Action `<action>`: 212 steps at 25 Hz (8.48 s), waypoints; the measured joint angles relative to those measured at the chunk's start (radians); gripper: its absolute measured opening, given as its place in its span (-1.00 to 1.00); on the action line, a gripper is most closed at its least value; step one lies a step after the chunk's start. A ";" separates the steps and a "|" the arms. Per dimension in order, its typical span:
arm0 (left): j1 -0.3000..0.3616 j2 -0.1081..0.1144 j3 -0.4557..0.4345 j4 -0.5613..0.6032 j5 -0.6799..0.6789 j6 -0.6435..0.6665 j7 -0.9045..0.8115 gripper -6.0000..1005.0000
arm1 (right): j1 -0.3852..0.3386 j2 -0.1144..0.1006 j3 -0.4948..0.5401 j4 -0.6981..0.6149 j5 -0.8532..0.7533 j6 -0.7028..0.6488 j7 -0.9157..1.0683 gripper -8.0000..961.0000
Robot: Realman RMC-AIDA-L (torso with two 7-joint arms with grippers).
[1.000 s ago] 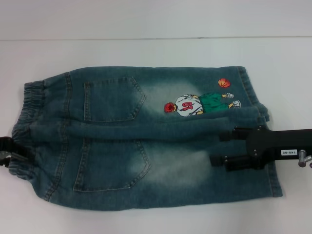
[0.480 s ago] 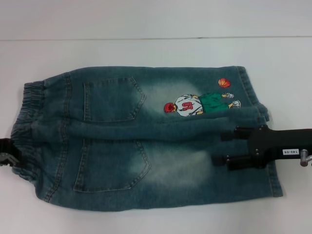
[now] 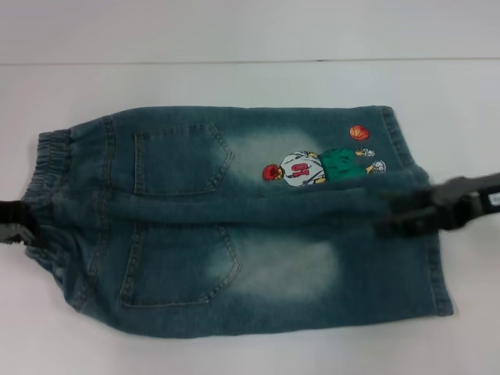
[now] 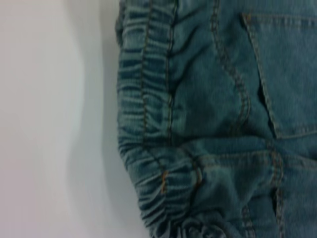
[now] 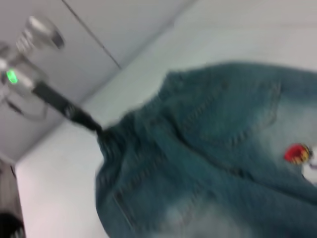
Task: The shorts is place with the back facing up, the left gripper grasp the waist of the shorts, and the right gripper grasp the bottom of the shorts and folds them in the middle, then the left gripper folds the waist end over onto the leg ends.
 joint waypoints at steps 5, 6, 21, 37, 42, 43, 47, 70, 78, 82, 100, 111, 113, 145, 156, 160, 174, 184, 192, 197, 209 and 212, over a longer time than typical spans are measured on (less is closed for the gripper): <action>-0.010 0.001 -0.005 0.002 -0.018 -0.014 -0.005 -0.92 | 0.041 0.000 0.025 -0.107 -0.240 -0.090 0.003 0.97; -0.010 0.001 -0.005 0.002 -0.025 -0.016 -0.006 -0.92 | 0.049 0.000 0.030 -0.113 -0.278 -0.107 -0.005 0.97; -0.014 0.003 -0.007 -0.004 -0.045 -0.041 -0.012 -0.92 | 0.074 0.005 0.004 -0.077 -0.547 -0.173 -0.057 0.97; -0.008 -0.003 -0.006 -0.004 -0.049 -0.046 -0.013 -0.92 | 0.132 0.021 -0.063 0.020 -0.565 -0.124 -0.052 0.97; -0.012 -0.003 -0.006 -0.004 -0.049 -0.046 -0.013 -0.92 | 0.148 0.022 -0.063 0.038 -0.565 -0.109 -0.055 0.97; -0.012 -0.003 -0.006 -0.004 -0.050 -0.046 -0.013 -0.92 | 0.151 0.023 -0.063 0.038 -0.565 -0.108 -0.056 0.97; -0.013 -0.003 -0.006 -0.004 -0.050 -0.048 -0.013 -0.92 | 0.156 0.028 -0.062 0.038 -0.562 -0.090 -0.057 0.97; -0.006 -0.004 -0.007 -0.005 -0.052 -0.059 -0.008 -0.92 | 0.172 0.047 -0.075 0.063 -0.539 -0.054 -0.071 0.69; -0.006 -0.006 -0.006 -0.005 -0.052 -0.059 -0.008 -0.92 | 0.171 0.048 -0.080 0.093 -0.567 -0.013 -0.061 -0.03; -0.007 -0.007 -0.007 -0.005 -0.052 -0.059 -0.008 -0.92 | 0.169 0.048 -0.075 0.093 -0.565 -0.012 -0.065 -0.36; -0.007 0.005 -0.022 -0.005 -0.088 -0.032 -0.006 -0.92 | 0.153 0.005 0.058 0.087 -0.499 -0.056 -0.134 -0.90; 0.002 0.034 -0.119 -0.002 -0.094 -0.047 -0.005 -0.92 | 0.064 -0.059 0.311 0.133 -0.194 0.035 -0.212 -0.90; 0.003 0.034 -0.153 -0.004 -0.103 -0.068 -0.005 -0.92 | 0.053 -0.060 0.318 0.164 -0.140 0.105 -0.218 -0.90; 0.059 -0.021 -0.189 -0.139 -0.430 -0.455 0.151 -0.92 | 0.112 0.094 0.322 0.356 0.188 0.826 -0.511 -0.91; 0.058 -0.054 -0.190 -0.161 -0.458 -0.548 0.226 -0.86 | 0.146 0.107 0.323 0.411 0.223 0.933 -0.576 -0.90; 0.061 -0.058 -0.191 -0.161 -0.459 -0.566 0.229 -0.83 | 0.154 0.108 0.321 0.421 0.239 0.963 -0.586 -0.89; 0.061 -0.114 -0.189 -0.151 -0.486 -0.640 0.323 -0.73 | 0.171 0.111 0.268 0.470 0.239 1.054 -0.571 -0.57; 0.084 -0.115 -0.192 -0.150 -0.498 -0.699 0.324 -0.42 | 0.147 0.111 0.278 0.470 0.249 1.010 -0.562 -0.04; 0.116 -0.112 -0.198 -0.149 -0.525 -0.660 0.328 0.29 | 0.104 0.105 0.280 0.457 0.324 0.907 -0.570 0.49; 0.182 -0.100 -0.201 -0.114 -0.658 -0.509 0.419 0.65 | 0.040 0.095 0.280 0.389 0.367 0.701 -0.539 0.97; 0.264 -0.088 -0.195 -0.044 -0.748 -0.211 0.569 0.88 | -0.038 -0.024 0.196 0.216 0.358 -0.067 -0.419 0.97; 0.260 -0.082 -0.193 -0.044 -0.706 -0.211 0.564 0.88 | -0.062 -0.028 0.150 0.150 0.324 -0.167 -0.418 0.97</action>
